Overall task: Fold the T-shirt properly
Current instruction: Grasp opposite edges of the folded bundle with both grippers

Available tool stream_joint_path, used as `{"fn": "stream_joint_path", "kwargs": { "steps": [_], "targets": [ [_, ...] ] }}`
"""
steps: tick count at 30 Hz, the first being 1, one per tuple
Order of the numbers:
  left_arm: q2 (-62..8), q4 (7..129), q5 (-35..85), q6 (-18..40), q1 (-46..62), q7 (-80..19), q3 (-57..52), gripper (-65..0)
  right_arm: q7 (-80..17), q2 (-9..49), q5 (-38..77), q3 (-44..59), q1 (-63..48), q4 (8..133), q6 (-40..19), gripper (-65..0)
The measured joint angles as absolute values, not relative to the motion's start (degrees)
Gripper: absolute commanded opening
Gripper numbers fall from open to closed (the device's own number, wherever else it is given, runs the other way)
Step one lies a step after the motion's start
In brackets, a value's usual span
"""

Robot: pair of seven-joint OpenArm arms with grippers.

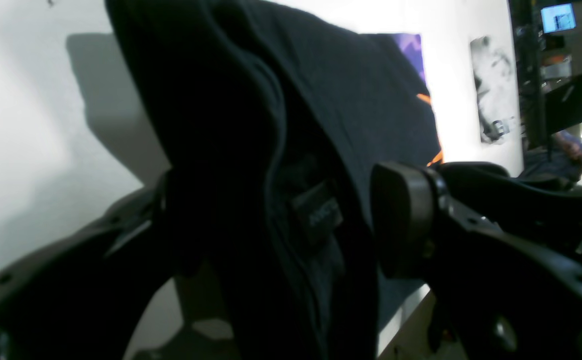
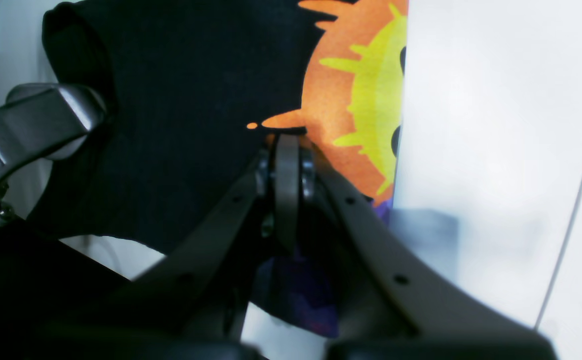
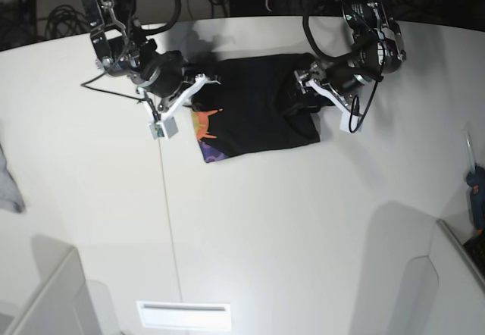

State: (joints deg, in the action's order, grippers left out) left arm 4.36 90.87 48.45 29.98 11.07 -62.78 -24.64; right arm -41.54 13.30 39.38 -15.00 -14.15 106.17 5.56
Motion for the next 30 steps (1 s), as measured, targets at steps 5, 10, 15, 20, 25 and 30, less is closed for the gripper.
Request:
{"fn": "stream_joint_path", "kwargs": {
  "steps": [5,10,15,20,25,30],
  "targets": [
    [4.3,85.9,49.6,30.4,8.7,-62.1,-24.7,-17.9,-41.5,13.3,39.4,-15.0,-14.2,106.2,5.6,-65.0],
    [4.3,84.8,50.0,30.6,8.5,-61.3,-24.7,-17.9,-41.5,13.3,39.4,-14.9,-14.1,106.2,5.6,-65.0],
    [4.4,88.5,48.9,30.2,9.4,-62.9,-25.0,-17.9,-41.5,13.3,39.4,-14.9,-14.0,106.2,5.6,-65.0],
    [4.2,95.2,47.4,29.9,13.0,-64.0,-27.4,-17.9,-41.5,13.3,39.4,-14.8,-14.0,106.2,5.6,-65.0],
    [4.1,98.7,47.7,30.0,13.4,-63.7,-28.5,-17.9,-41.5,13.3,39.4,-14.8,-13.9,106.2,5.6,-65.0],
    [4.1,98.6,47.7,30.0,14.1,-63.7,-28.4,-17.9,-41.5,13.3,39.4,-14.8,-13.9,106.2,5.6,-65.0]
  ]
}}
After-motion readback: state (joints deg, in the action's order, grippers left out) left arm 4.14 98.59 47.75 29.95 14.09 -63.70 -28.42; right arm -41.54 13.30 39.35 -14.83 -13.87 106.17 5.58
